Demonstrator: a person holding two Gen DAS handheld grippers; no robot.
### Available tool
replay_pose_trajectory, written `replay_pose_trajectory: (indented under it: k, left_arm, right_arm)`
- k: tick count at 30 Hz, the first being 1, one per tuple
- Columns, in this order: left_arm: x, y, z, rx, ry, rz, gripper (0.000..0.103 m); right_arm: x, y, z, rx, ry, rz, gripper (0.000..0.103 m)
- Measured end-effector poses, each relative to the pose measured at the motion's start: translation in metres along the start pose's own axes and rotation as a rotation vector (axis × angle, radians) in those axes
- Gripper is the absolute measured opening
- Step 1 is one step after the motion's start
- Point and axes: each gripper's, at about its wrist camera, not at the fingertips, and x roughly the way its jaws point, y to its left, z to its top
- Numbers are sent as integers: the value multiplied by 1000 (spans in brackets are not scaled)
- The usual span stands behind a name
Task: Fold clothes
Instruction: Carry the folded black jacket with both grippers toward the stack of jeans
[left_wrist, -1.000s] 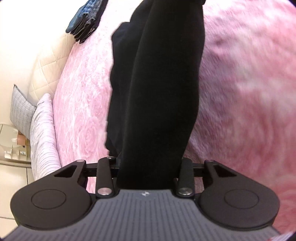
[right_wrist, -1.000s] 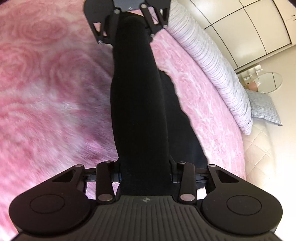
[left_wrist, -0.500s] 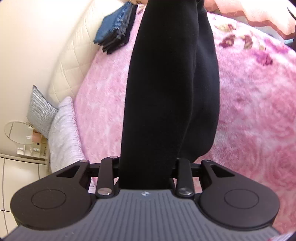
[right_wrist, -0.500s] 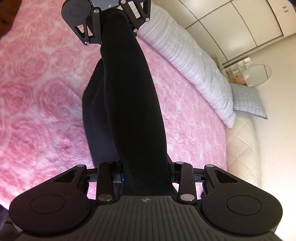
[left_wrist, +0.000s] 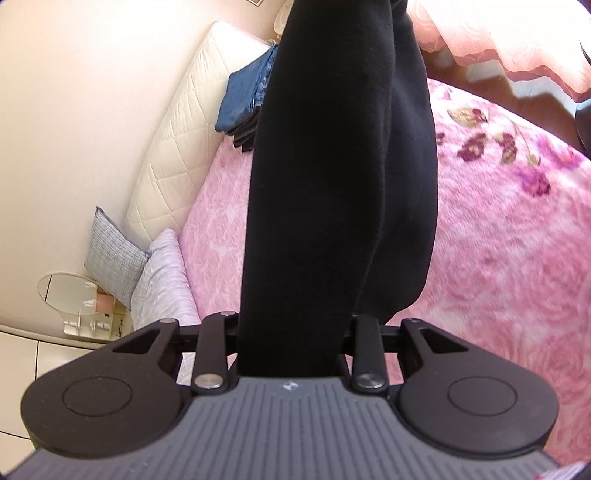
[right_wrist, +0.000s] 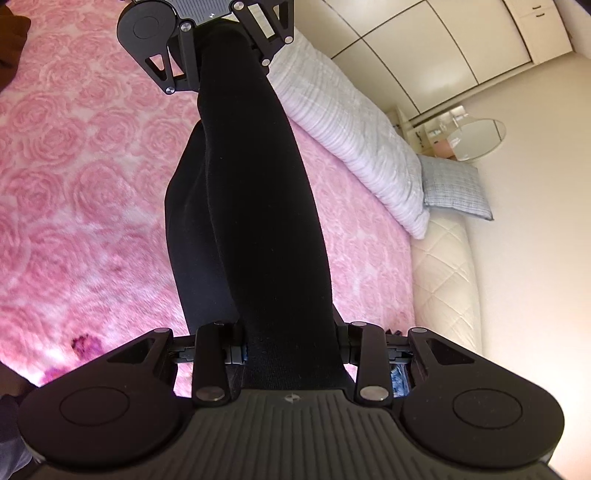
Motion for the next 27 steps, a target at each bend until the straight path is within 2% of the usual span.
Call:
replay_pose_trajectory:
  k: [6, 19, 27]
  left_arm:
    - [21, 4, 48, 19, 3, -6, 27]
    - [85, 38, 184, -9, 45, 13, 27]
    - [120, 52, 231, -38, 62, 4, 27]
  right_arm:
    - [1, -24, -40, 11, -1, -2, 33]
    - [25, -121, -157, 16, -34, 0, 33]
    - [48, -165, -204, 0, -47, 11, 33]
